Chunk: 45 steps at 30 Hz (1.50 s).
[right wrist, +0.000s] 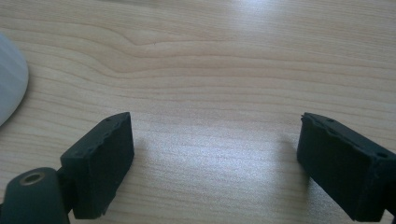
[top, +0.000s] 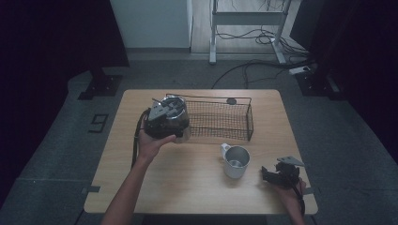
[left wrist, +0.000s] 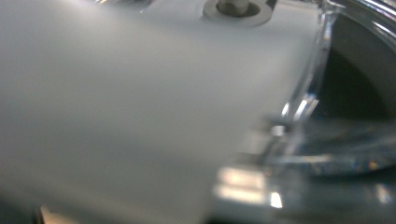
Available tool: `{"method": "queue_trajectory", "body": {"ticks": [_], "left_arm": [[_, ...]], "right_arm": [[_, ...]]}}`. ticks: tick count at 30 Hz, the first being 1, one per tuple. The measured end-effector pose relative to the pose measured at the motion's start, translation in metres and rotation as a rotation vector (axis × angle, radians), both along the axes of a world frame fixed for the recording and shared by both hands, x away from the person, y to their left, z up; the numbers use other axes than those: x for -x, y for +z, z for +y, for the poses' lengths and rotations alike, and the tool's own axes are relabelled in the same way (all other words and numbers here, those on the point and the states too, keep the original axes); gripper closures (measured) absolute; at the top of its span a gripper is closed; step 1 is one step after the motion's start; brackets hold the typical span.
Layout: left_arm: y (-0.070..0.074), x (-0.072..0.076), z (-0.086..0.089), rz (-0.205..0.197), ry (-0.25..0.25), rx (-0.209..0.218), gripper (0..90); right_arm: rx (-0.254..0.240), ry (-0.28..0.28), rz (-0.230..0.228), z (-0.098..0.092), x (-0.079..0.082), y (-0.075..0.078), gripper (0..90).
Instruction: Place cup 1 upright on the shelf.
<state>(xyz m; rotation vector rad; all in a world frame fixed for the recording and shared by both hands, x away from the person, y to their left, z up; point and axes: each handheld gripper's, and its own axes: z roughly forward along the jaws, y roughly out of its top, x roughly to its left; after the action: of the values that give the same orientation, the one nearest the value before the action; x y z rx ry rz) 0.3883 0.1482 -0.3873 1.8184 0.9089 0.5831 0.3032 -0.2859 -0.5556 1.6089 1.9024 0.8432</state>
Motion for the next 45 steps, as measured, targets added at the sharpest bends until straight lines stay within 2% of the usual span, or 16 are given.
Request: {"method": "queue_trajectory", "body": {"ticks": [20, 25, 45], "left_arm": [[0.002, -0.023, -0.009, 0.011, 0.012, 0.000, 4.0], [0.002, -0.027, -0.012, 0.014, 0.018, -0.015, 4.0], [0.007, -0.044, -0.018, 0.016, 0.014, -0.024, 4.0]], "right_arm": [[0.001, 0.000, -0.002, 0.000, 0.000, 0.000, 10.7], [0.002, 0.001, -0.003, 0.000, 0.000, 0.000, 10.7], [0.000, -0.001, -0.007, 0.000, 0.001, 0.000, 12.2]]}}
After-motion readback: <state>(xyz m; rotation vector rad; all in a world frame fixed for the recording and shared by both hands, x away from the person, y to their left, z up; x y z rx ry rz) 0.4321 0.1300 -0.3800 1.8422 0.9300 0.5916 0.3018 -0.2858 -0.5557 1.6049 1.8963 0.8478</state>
